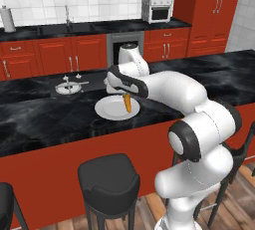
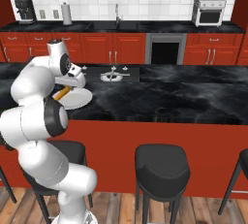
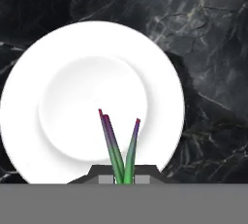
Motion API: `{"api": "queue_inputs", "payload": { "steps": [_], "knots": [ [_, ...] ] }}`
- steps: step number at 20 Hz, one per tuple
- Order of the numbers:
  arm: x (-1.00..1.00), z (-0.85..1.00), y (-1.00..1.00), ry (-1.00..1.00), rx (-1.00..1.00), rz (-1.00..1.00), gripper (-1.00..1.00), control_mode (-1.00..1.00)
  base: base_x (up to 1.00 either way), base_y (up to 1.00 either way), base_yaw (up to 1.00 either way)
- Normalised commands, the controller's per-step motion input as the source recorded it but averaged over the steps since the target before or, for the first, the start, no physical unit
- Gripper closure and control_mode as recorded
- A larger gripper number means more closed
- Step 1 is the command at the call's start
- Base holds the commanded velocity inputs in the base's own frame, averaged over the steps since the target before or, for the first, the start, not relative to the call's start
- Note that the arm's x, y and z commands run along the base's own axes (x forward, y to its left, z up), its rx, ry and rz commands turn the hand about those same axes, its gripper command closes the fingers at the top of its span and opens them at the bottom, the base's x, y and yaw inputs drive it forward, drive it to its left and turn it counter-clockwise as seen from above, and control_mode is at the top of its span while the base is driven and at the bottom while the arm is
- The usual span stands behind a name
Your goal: Pick carrot from the fridge and place it on the plate on the counter.
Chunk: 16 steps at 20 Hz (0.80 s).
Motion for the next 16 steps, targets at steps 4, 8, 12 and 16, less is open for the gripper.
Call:
{"api": "queue_inputs", "payload": {
  "steps": [4,8,12,16],
  "knots": [
    [0.09,-0.31,0.18,-0.02,0.0,0.02,1.0,-1.0,0.0,0.0,0.0],
    [0.18,-0.13,0.01,-0.01,0.0,0.0,1.0,-1.0,0.0,0.0,0.0],
    [0.26,-0.08,0.0,0.0,0.02,0.0,1.0,-1.0,0.0,0.0,0.0],
    [0.33,-0.08,0.0,0.0,0.01,0.0,1.0,-1.0,0.0,0.0,0.0]
  ]
}}
